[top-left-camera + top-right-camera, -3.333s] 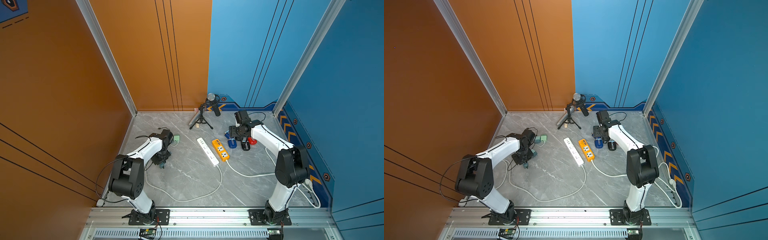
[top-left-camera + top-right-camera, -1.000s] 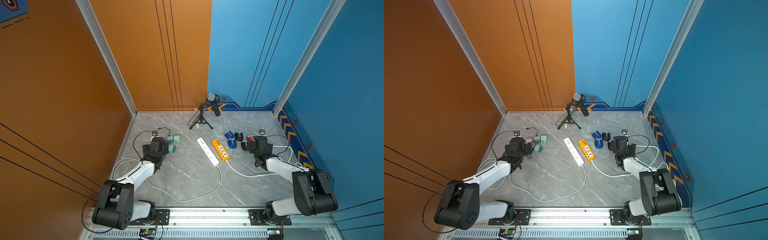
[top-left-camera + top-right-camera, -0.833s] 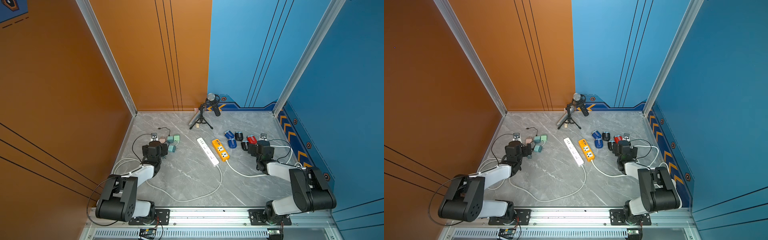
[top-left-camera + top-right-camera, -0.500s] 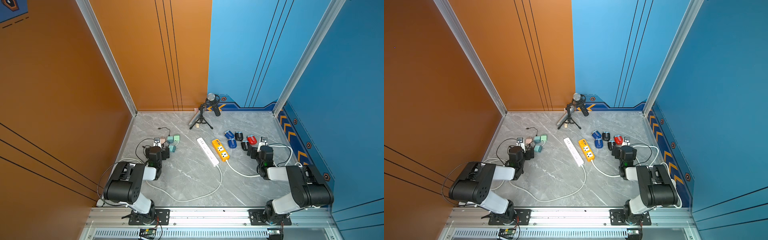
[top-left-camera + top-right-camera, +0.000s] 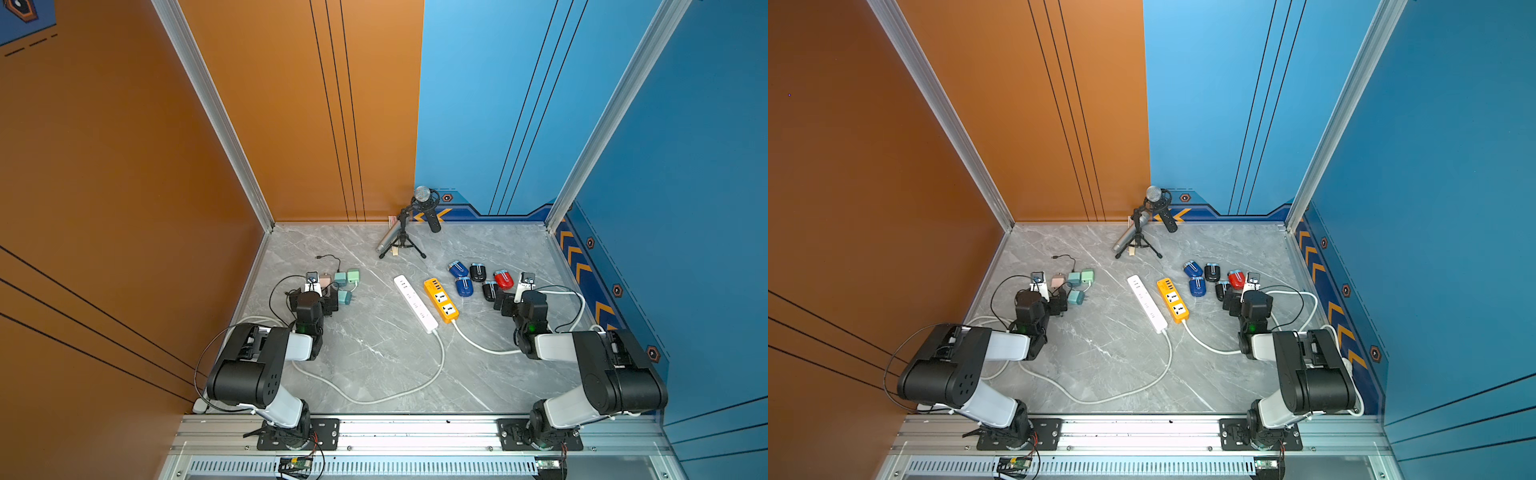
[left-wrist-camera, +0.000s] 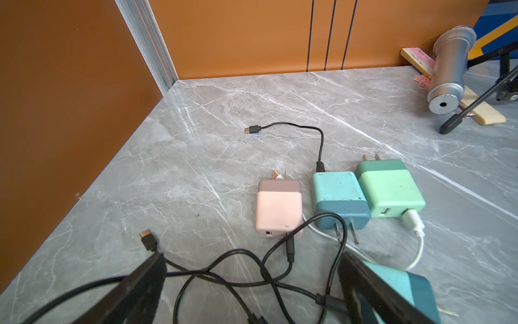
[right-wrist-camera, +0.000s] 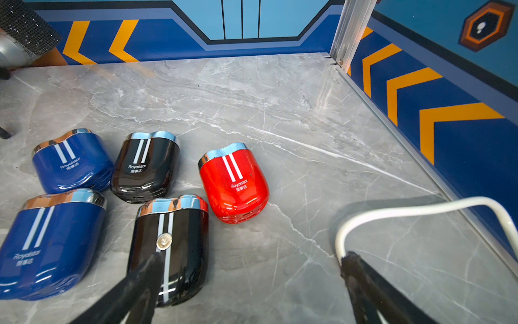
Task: Unplug the electric shaver
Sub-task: Reset both arms
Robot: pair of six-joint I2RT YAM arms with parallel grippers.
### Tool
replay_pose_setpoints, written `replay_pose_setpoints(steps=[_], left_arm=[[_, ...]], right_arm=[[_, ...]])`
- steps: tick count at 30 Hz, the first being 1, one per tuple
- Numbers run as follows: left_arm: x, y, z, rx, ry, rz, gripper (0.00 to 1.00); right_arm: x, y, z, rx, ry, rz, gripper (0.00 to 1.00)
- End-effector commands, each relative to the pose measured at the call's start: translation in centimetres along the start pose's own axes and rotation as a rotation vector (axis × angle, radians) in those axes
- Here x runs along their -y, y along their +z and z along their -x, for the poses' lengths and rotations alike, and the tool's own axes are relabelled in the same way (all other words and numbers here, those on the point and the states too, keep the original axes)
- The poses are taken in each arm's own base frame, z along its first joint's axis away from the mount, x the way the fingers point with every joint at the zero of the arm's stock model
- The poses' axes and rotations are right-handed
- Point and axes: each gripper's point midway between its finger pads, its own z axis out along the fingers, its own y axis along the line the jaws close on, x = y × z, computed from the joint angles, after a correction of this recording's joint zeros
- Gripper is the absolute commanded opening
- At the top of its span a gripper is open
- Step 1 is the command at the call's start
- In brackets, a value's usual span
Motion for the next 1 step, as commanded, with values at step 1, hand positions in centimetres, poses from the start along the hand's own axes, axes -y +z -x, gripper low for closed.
replay_pose_setpoints(steps=[1], left_arm=[[-0.51, -0.04, 0.66, 0.026, -0.005, 0.02, 0.98]], right_arm=[[-0.11, 0.17, 1.69, 0.046, 0.0, 0.008, 1.0]])
